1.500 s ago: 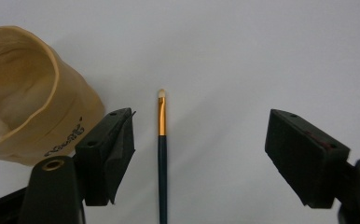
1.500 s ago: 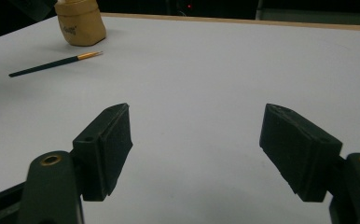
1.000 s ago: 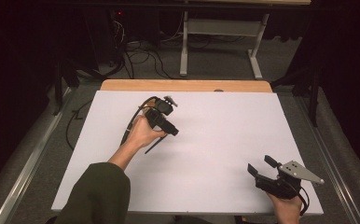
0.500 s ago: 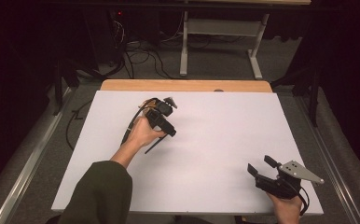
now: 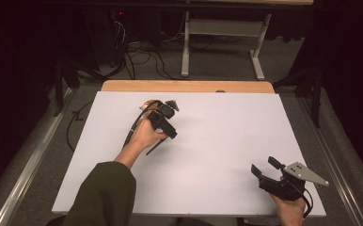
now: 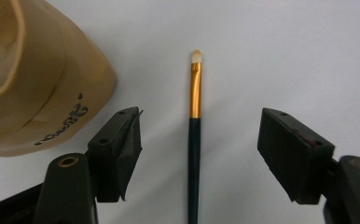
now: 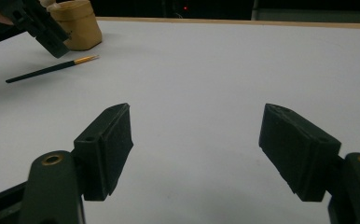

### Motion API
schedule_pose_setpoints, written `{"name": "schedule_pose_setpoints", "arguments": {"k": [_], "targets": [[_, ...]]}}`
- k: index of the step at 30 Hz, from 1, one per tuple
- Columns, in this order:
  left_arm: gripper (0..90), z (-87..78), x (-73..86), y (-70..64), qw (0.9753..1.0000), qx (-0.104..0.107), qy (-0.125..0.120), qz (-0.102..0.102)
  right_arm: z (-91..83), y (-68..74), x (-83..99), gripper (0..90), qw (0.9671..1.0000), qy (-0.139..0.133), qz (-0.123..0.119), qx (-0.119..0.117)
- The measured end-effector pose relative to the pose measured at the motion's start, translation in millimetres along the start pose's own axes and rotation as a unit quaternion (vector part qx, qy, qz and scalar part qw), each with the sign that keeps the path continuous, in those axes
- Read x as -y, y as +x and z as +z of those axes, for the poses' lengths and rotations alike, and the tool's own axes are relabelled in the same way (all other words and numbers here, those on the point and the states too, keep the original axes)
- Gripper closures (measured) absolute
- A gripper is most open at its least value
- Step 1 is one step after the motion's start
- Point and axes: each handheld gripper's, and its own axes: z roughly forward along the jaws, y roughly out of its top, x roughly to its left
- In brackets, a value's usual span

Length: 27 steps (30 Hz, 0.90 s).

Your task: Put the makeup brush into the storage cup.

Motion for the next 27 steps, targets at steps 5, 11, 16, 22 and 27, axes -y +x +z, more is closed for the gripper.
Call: {"name": "schedule_pose_setpoints", "arguments": {"k": [5,11,16,22,27], "targets": [[32.5,7.9,-0.8,-1.3,0.9998,-0.001,0.019,0.002,0.6,0.2,0.1,27.4,1.0000,0.000,-0.004,-0.003],[38.3,13.5,-0.8,-0.2,0.9993,-0.002,0.037,0.003,1.1,0.5,0.1,27.6,1.0000,0.003,-0.004,-0.004],[42.2,16.0,-1.1,1.8,0.9992,-0.005,0.040,-0.002,1.1,0.6,0.1,27.7,1.0000,0.003,-0.004,-0.005],[44.9,17.7,-1.0,4.4,0.9990,-0.003,0.044,-0.005,1.4,0.8,0.2,27.7,1.0000,0.004,-0.005,-0.006],[50.1,20.5,-1.1,5.1,0.9987,0.005,0.051,-0.005,1.7,1.0,0.2,27.8,0.9999,0.005,-0.007,-0.009]]}}
